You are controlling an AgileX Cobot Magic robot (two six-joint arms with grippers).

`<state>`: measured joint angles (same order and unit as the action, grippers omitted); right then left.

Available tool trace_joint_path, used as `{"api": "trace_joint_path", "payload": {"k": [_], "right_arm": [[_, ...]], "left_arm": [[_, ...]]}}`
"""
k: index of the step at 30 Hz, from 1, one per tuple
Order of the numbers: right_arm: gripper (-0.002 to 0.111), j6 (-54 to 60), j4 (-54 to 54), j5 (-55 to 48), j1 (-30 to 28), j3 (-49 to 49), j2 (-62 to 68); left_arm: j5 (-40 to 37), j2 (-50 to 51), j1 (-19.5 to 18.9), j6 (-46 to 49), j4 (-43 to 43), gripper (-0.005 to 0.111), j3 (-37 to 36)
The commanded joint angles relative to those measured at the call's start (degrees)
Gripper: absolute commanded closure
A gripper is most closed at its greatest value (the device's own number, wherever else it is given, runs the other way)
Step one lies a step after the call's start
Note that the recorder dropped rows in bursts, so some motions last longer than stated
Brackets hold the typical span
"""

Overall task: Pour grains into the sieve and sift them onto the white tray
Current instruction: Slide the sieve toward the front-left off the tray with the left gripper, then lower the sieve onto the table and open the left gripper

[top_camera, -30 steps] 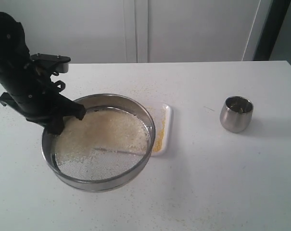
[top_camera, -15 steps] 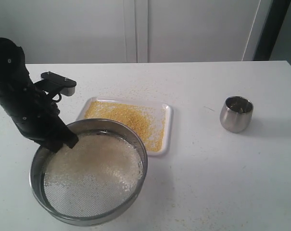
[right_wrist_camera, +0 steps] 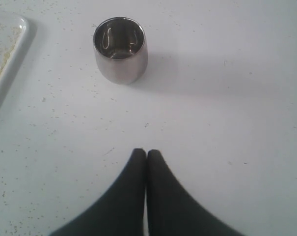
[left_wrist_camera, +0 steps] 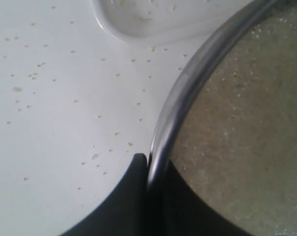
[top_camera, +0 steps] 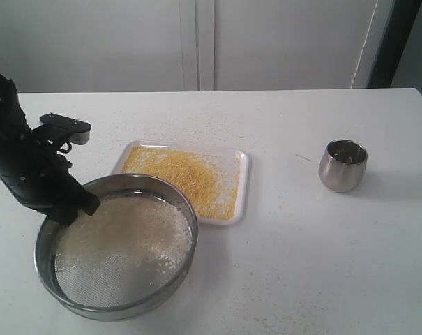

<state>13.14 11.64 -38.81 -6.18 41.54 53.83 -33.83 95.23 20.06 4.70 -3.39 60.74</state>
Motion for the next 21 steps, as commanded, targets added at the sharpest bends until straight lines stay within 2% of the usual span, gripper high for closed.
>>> {"api": "trace_joint_path", "payload": {"k": [1, 5, 21], "right_arm": [[0.108, -0.13, 0.25, 0.78, -0.24, -0.25, -0.25], [0.108, -0.13, 0.25, 0.78, -0.24, -0.25, -0.25], [0.108, -0.13, 0.25, 0.78, -0.24, -0.25, -0.25]], "left_arm": [[-0.95, 0.87, -0.04, 3.03, -2.16, 0.107, -0.31], [-0.33, 2.55, -0.04, 5.70, -2.16, 0.107, -1.36], [3.34, 5.85, -0.04, 5.86, -2.06, 0.107, -1.38]]}}
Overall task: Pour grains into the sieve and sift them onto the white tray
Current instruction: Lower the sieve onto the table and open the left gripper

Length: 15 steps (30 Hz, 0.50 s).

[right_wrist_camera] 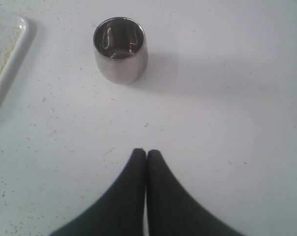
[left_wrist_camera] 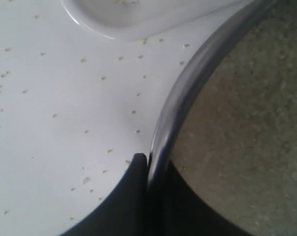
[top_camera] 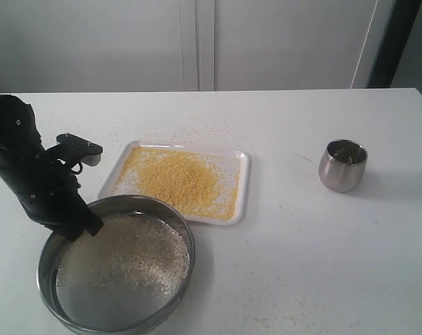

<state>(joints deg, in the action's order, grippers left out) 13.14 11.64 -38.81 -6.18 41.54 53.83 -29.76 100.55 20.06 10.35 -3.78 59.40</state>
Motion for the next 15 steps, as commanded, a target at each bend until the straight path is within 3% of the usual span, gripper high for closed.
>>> {"api": "trace_joint_path", "payload": {"k": [1, 15], "right_arm": [[0.108, -0.13, 0.25, 0.78, -0.24, -0.25, -0.25], [0.108, -0.13, 0.25, 0.78, -0.24, -0.25, -0.25]], "left_arm": [[-0.73, 0.80, -0.04, 0.21, -1.67, 0.107, -0.03], [-0.63, 2.11, -0.04, 0.21, -1.54, 0.107, -0.03]]}}
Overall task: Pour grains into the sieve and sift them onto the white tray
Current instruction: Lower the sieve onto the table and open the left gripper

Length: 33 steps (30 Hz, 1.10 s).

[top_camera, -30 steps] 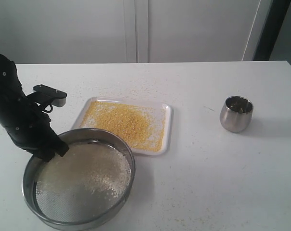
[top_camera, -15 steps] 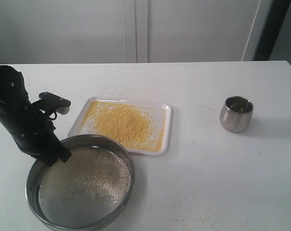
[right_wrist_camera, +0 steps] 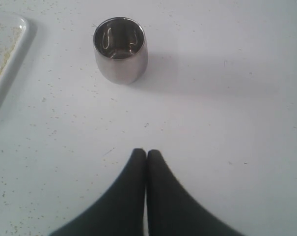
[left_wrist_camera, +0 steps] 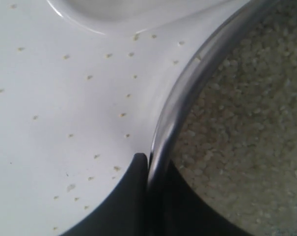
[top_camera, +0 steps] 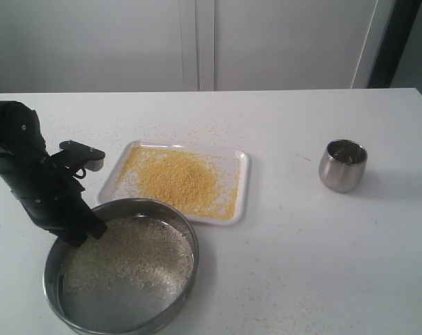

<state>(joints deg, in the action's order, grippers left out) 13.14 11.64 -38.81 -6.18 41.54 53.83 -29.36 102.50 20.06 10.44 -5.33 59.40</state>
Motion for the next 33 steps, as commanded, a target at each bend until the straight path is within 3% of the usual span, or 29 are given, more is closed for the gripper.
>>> {"api": "trace_joint_path", "payload": {"k": [1, 10, 16, 24, 33], "right_arm": [[0.108, -0.13, 0.25, 0.78, -0.24, -0.25, -0.25], [0.108, -0.13, 0.25, 0.78, -0.24, -0.25, -0.25], [0.108, -0.13, 0.25, 0.78, -0.24, -0.25, -0.25], [0.108, -0.13, 0.25, 0.78, -0.24, -0.25, -0.25], [0.108, -0.13, 0.25, 0.78, -0.24, -0.25, -0.25]], "left_arm": [[-1.03, 0.16, -0.04, 0.12, 0.02, 0.107, -0.03], [-2.11, 0.16, -0.04, 0.12, 0.02, 0.107, -0.03], [-2.11, 0.16, -0.04, 0.12, 0.02, 0.078, 0.07], [-2.11, 0.16, -0.04, 0.12, 0.02, 0.052, 0.07], [-2.11, 0.16, -0.04, 0.12, 0.02, 0.048, 0.07]]}}
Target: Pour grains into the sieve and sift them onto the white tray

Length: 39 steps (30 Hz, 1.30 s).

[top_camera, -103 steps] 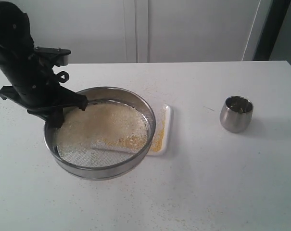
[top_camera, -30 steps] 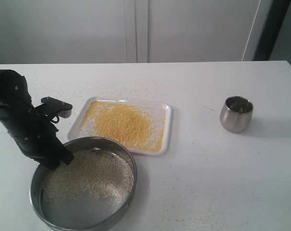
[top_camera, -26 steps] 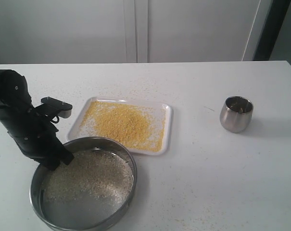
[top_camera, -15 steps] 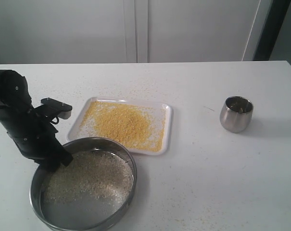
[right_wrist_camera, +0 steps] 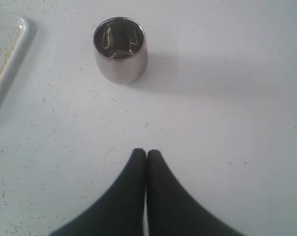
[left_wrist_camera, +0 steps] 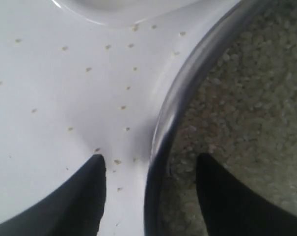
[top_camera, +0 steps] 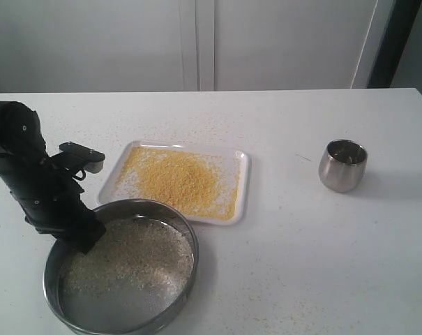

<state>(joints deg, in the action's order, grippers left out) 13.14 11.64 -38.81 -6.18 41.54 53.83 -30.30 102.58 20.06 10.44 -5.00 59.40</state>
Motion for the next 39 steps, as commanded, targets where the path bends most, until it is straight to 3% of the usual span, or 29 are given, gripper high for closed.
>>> {"api": "trace_joint_path", "payload": {"k": [1, 24, 32, 36, 39], "right_arm": [[0.108, -0.13, 0.25, 0.78, -0.24, -0.25, -0.25], [0.108, -0.13, 0.25, 0.78, -0.24, -0.25, -0.25], [0.108, -0.13, 0.25, 0.78, -0.24, -0.25, -0.25], [0.108, -0.13, 0.25, 0.78, -0.24, -0.25, -0.25], [0.108, -0.13, 0.25, 0.78, -0.24, -0.25, -0.25]], "left_arm": [[-1.16, 0.08, -0.04, 0.12, -0.31, 0.048, 0.07], [-1.17, -7.28, -0.04, 0.12, -0.07, 0.048, 0.19], [-7.59, -7.28, -0.04, -0.11, -0.09, 0.048, 5.21], [-10.82, -7.28, -0.04, -0.11, 0.66, 0.060, 7.44], [-13.52, -7.28, -0.04, -1.05, 1.67, 0.075, 8.70]]}}
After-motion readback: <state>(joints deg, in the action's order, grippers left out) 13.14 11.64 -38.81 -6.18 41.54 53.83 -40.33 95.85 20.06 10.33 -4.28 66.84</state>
